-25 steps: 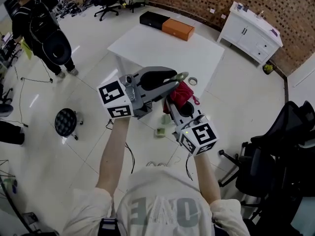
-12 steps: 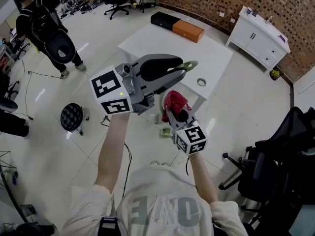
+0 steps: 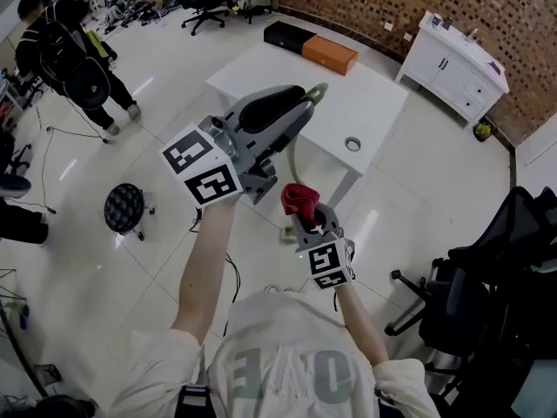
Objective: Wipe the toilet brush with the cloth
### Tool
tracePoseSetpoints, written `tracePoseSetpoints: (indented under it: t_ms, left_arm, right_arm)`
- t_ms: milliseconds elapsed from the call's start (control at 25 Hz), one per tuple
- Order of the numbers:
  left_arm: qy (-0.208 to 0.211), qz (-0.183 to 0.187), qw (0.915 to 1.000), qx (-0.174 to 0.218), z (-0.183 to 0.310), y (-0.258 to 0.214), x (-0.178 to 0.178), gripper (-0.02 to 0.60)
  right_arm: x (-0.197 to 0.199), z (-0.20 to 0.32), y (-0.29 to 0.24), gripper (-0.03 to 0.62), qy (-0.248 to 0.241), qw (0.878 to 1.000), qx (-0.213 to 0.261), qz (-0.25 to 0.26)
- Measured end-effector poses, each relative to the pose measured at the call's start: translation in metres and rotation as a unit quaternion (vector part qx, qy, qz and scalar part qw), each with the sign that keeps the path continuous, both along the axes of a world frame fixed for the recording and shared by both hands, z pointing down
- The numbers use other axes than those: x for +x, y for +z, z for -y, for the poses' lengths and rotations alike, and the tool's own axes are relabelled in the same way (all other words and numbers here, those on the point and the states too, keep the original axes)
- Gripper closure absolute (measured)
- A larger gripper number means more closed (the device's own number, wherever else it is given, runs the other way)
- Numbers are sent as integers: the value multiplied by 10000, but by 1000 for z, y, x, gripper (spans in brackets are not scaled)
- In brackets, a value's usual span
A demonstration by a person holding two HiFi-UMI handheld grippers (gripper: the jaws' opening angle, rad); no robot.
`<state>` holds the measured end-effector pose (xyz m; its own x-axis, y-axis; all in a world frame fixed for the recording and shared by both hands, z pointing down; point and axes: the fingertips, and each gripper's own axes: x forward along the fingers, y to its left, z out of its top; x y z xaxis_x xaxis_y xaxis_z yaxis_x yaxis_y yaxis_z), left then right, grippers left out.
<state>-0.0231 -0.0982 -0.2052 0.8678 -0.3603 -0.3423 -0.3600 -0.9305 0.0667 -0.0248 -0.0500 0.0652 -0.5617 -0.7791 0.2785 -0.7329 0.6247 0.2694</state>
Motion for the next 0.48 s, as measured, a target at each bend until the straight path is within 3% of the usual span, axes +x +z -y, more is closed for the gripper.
tracePoseSetpoints:
  t_ms: [160,480]
  left_arm:
    - [66,38,10000,13,-6,0,7,482]
    - [50,240,9994,-253,-5,29,11,483]
  right_arm:
    - [-4,14,-5,562,388,9992,-92,105]
    - [-18,10,-94,562,306,9880,259,1494]
